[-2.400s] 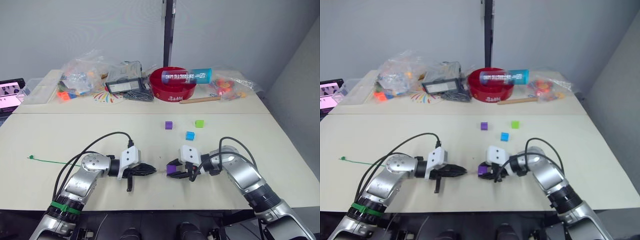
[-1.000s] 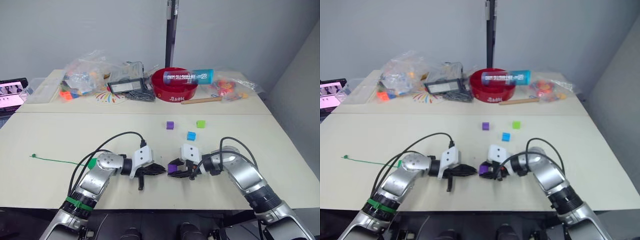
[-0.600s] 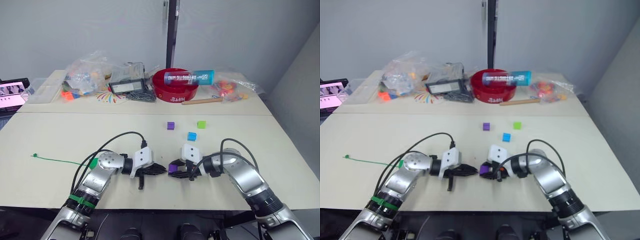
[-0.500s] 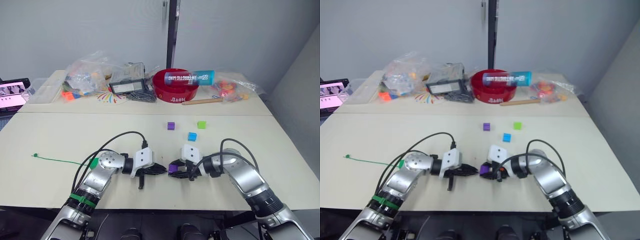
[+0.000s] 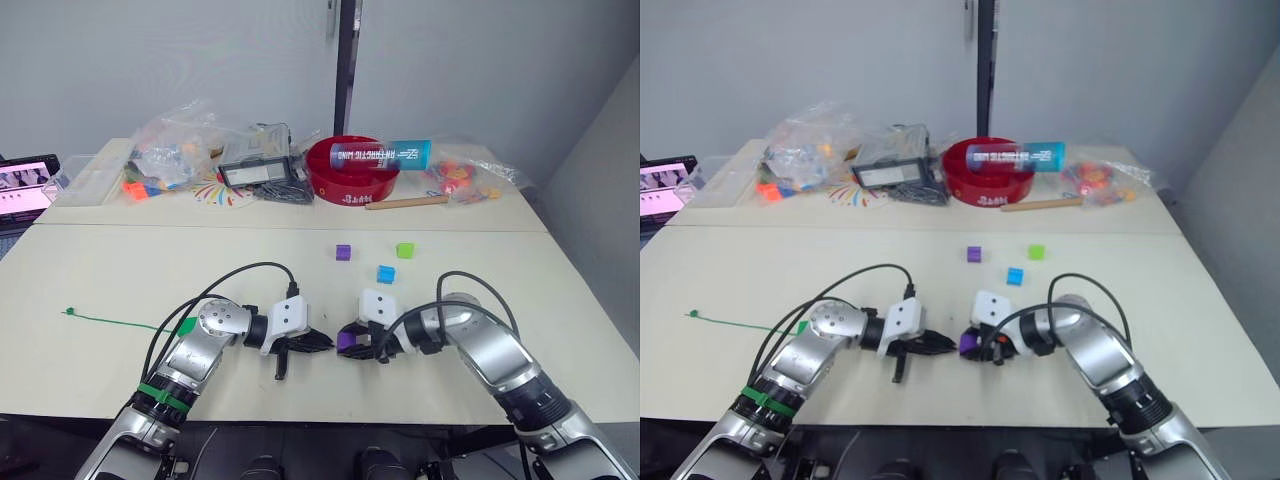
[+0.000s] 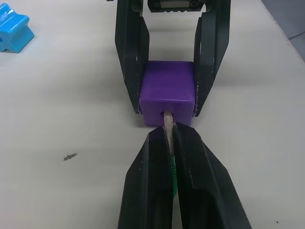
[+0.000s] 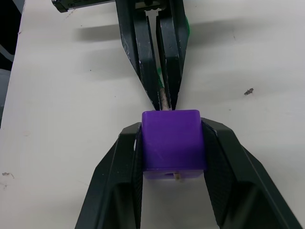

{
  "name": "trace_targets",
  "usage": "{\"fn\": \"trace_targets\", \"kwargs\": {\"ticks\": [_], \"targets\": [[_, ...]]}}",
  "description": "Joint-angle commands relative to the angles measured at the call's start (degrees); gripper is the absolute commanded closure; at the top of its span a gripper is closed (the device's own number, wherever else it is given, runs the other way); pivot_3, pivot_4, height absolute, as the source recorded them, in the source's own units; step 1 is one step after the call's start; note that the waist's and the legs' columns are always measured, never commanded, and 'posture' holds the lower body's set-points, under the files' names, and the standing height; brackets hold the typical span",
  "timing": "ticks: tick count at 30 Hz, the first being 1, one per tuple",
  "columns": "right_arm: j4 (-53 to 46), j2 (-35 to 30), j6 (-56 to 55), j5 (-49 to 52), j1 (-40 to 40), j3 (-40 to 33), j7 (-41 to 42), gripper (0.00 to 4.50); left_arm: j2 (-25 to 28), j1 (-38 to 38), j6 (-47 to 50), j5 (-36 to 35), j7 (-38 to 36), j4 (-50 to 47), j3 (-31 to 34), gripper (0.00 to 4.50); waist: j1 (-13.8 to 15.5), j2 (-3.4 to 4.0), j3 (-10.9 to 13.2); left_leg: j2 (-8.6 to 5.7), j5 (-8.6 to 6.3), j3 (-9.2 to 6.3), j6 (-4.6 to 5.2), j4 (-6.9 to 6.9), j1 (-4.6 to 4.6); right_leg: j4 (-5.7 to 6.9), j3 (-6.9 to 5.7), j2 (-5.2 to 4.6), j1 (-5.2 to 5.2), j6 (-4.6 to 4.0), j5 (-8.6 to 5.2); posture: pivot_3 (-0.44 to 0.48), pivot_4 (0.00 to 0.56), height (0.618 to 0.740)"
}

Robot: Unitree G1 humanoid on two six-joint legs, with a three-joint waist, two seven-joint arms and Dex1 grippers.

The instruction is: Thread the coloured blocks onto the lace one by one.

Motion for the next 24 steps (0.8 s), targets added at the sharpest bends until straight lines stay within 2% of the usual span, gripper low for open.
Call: {"fn": "trace_targets", "kwargs": {"ticks": [1,9,17,22,24], "targets": [[0.17,0.29,0.43,1.14,0.25,0.85,0.54,3.30,0.30,1.44,1.93,1.25,0.79,0.85,-0.95,3.78,-0.01,0.00,0.00,0.00,0.00,0.00,0.00,0.00,0.00,-0.02,0.00,0.00,0.01,0.00,0.00,0.000,0.150,0.731],[0.14,0.06,0.20,1.09,0.56,0.64,0.67,3.30,1.97,1.50,4.10,-1.34,-1.08,-2.70,1.04,1.31,-0.06,0.00,0.00,0.01,0.01,0.01,-0.01,0.00,-0.02,-0.01,0.00,0.01,-0.04,0.00,0.00,0.000,0.150,0.731],[-0.87,-1.20,1.18,2.23,0.66,0.88,1.96,3.30,4.85,1.78,7.17,-4.16,-1.26,-4.23,4.28,1.31,-0.35,0.01,0.00,0.03,0.00,0.01,-0.01,0.00,-0.04,0.02,0.01,0.03,-0.08,0.00,0.00,0.000,0.150,0.731],[-0.09,-1.20,1.03,2.14,0.18,1.32,1.67,3.30,6.23,3.65,7.17,-3.32,-1.69,-4.78,3.65,1.31,-0.36,0.01,0.01,0.02,0.00,0.01,0.00,0.00,-0.05,0.02,0.00,0.02,-0.09,0.00,0.00,0.000,0.150,0.731],[0.12,-1.08,0.99,2.08,0.05,1.45,1.53,3.30,6.03,3.75,6.70,-2.98,-1.66,-4.30,3.29,1.88,-0.36,0.01,0.01,0.02,0.00,0.01,0.00,0.00,-0.05,0.01,0.00,0.02,-0.08,0.00,0.00,0.000,0.150,0.731]]}}
